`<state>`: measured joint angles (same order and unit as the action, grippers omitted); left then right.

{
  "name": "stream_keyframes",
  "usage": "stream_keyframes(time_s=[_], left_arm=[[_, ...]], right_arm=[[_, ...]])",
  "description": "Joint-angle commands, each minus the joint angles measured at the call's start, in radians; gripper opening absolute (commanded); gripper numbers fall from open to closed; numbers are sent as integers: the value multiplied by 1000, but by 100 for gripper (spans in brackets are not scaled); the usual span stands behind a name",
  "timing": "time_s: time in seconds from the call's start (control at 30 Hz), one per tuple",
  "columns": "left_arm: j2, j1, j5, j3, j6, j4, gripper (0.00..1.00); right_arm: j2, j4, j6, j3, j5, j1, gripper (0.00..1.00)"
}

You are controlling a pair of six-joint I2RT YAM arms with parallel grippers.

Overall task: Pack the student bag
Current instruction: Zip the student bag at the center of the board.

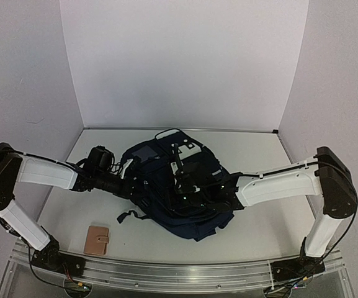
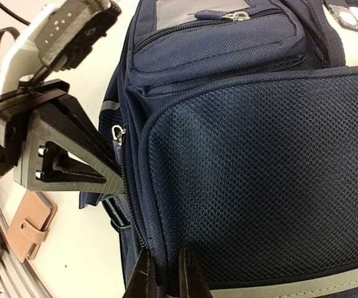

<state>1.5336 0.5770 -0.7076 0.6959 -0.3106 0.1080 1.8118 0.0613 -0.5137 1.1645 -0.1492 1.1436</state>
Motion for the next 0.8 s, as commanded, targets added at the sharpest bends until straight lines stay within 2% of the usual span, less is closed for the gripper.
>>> stream_keyframes(time_s=[0.0, 0.17, 0.77], left_arm=[[-85, -5, -1, -17, -12, 38, 0], [-119, -5, 15, -48, -10, 41, 2], [-9, -6, 20, 30, 25, 48, 19]], right_arm=[[-34, 16, -16, -10, -25, -8, 0], [-25, 18, -16, -6, -16, -8, 0], [-31, 20, -22, -14, -12, -8, 0]])
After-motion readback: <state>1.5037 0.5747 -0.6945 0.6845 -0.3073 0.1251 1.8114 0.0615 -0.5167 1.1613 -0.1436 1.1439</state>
